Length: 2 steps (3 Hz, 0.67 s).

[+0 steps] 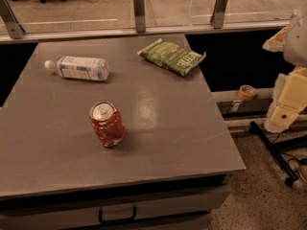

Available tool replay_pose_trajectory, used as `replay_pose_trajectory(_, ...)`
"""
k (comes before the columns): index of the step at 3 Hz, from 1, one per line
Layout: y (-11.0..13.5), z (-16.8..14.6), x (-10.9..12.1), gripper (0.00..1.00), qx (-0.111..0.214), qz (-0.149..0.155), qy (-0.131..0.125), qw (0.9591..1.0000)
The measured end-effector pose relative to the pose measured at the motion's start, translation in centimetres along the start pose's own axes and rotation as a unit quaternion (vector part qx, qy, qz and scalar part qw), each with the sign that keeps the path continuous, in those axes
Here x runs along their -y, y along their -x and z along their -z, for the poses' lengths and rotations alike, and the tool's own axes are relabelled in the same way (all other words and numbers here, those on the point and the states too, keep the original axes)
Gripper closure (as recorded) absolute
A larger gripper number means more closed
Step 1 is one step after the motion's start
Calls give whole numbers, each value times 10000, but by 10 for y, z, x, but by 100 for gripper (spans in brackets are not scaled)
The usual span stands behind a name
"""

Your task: Pick blue plastic bottle

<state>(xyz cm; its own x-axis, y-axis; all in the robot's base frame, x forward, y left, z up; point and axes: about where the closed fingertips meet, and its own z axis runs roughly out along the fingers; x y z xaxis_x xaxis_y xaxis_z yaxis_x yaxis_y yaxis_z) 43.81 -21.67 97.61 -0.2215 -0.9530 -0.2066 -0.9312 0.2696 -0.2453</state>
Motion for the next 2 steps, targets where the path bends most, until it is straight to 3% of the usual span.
replay_pose_trajectory(1,0,0,0,0,4,3,-1,10000)
replay_pose_trajectory(2,39,-10,7,0,336,312,22,9989)
